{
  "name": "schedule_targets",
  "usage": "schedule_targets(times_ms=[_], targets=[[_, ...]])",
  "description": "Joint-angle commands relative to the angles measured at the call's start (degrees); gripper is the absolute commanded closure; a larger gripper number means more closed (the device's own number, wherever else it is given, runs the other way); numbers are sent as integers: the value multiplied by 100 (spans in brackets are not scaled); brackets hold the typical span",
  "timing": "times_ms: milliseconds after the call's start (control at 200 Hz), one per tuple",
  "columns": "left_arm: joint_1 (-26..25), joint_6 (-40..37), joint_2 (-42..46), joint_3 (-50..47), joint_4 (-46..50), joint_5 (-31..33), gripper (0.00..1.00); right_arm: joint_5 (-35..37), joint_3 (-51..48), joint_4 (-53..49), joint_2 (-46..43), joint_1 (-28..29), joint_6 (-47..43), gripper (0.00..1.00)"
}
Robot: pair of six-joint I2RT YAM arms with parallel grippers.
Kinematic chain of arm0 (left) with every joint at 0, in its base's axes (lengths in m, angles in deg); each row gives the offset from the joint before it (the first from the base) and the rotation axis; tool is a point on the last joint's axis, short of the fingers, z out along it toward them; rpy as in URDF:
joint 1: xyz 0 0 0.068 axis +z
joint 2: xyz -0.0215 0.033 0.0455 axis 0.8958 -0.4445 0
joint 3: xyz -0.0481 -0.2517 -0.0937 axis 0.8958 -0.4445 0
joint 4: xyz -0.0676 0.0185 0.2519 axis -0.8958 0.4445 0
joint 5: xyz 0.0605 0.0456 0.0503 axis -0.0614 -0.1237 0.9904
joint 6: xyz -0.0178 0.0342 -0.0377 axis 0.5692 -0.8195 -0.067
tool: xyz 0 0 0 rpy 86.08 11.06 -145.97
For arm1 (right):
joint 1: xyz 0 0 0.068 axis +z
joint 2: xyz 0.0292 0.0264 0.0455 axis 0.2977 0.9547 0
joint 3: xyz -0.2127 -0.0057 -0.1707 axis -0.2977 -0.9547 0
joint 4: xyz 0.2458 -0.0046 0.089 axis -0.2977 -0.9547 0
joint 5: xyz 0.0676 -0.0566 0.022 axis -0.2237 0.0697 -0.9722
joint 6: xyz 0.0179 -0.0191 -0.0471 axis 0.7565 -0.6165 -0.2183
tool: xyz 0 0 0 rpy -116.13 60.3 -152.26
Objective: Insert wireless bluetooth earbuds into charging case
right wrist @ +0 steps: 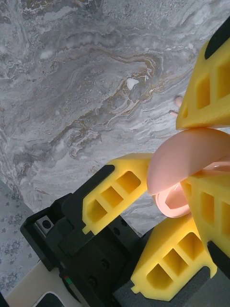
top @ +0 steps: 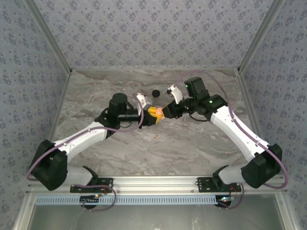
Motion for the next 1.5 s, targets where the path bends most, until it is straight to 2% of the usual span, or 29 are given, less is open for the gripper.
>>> schedule_targets(times_ms=[0,210,410,610,979,1349,1494], targets=[[2,-152,-68,257,128,-272,75,-245,16,-84,-60,-14,80,72],[-3,-201,-77,290,195,-407,75,-296,120,-202,97,-18,70,72],[-2,-191,-70,255,146,-410,84,-227,165,-228,108,-22,71,72],[3,-52,1,104,-200,-283,89,11,167,-264,93,-45,106,56],[22,96,55,-46,-463,143,95,251,44,-311,-201,-163,89,45],[76,282,82,-164,-717,444,95,291,-76,-431,-468,-288,36,43],[106,315,189,-348,-964,718,95,606,-201,-428,-507,-342,114,43]])
